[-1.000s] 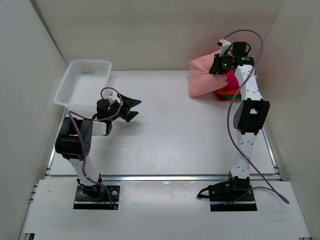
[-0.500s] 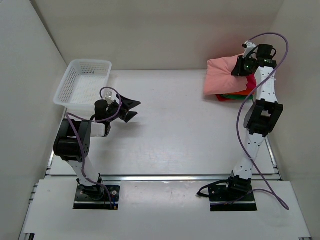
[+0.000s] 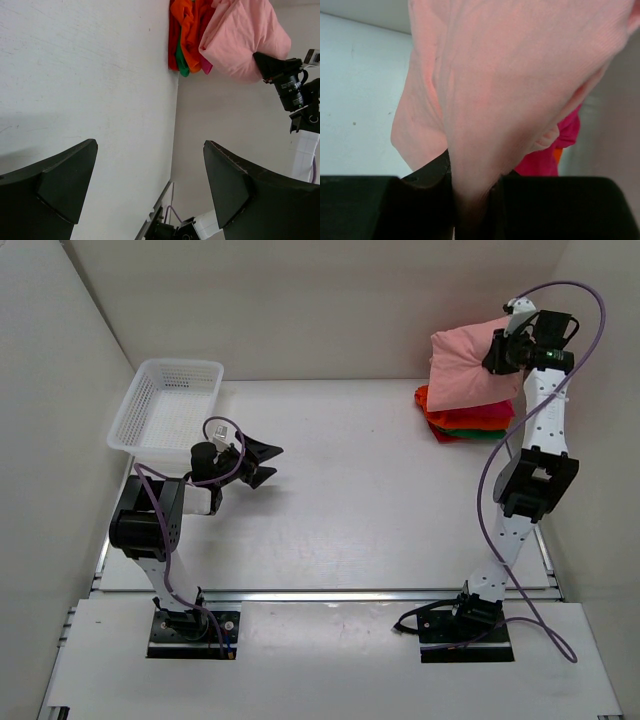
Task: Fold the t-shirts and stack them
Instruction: Put the neatly folded tshirt into the corner of the board with the right arm
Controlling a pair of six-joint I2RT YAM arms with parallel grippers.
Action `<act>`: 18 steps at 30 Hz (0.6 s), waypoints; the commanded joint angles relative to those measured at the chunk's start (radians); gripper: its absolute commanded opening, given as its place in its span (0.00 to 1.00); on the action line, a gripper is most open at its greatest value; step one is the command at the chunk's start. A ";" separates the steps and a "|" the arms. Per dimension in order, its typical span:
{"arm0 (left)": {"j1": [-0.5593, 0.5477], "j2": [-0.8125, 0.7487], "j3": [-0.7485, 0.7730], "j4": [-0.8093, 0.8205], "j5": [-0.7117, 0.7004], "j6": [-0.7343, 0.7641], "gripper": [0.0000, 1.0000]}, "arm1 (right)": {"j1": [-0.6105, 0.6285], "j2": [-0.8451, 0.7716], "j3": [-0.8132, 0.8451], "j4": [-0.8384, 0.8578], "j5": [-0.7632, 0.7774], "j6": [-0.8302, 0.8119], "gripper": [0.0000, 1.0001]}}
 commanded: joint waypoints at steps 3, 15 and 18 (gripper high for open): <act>-0.004 -0.005 0.008 0.038 0.032 0.006 0.98 | -0.038 0.023 0.047 0.118 0.053 -0.025 0.00; 0.002 0.015 -0.012 0.055 0.033 0.007 0.99 | -0.033 0.252 0.094 0.195 0.210 -0.077 0.00; 0.000 0.024 -0.007 0.055 0.038 0.009 0.99 | 0.002 0.269 0.060 0.250 0.330 -0.112 0.10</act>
